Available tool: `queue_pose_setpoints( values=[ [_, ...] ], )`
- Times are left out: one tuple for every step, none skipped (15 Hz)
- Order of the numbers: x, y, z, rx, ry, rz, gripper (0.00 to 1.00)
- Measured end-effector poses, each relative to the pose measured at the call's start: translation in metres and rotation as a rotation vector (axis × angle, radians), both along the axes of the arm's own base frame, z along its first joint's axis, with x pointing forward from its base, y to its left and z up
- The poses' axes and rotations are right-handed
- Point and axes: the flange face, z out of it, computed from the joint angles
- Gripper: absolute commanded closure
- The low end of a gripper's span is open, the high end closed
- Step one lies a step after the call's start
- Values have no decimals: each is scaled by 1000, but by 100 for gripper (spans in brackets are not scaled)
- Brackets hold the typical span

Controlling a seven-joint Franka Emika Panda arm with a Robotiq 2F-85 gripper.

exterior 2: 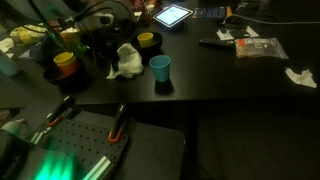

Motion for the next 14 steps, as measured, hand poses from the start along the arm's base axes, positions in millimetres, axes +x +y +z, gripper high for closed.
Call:
queue_pose_setpoints(
  values=[
    [-2, 0, -6, 0, 14, -8, 0],
    [-5, 0, -13, 0, 23, -10, 0],
    [-6, 0, -18, 1, 26, -8, 0],
    [-7, 2, -23, 7, 18, -6, 0],
    [-7, 3, -27, 13, 5, -6, 0],
    [-6, 4, -30, 20, -16, -7, 0],
    [-5, 5, -34, 26, -35, -6, 0],
    [-4, 5, -37, 31, -53, -6, 0],
    [-3, 6, -40, 37, -68, -12, 0],
    [-3, 6, -44, 40, -78, -19, 25],
    [-3, 6, -47, 42, -87, -23, 26],
    [-4, 7, -50, 45, -96, -28, 34],
    [-4, 8, -50, 48, -104, -33, 41],
    [-3, 9, -50, 49, -109, -35, 48]
  ],
)
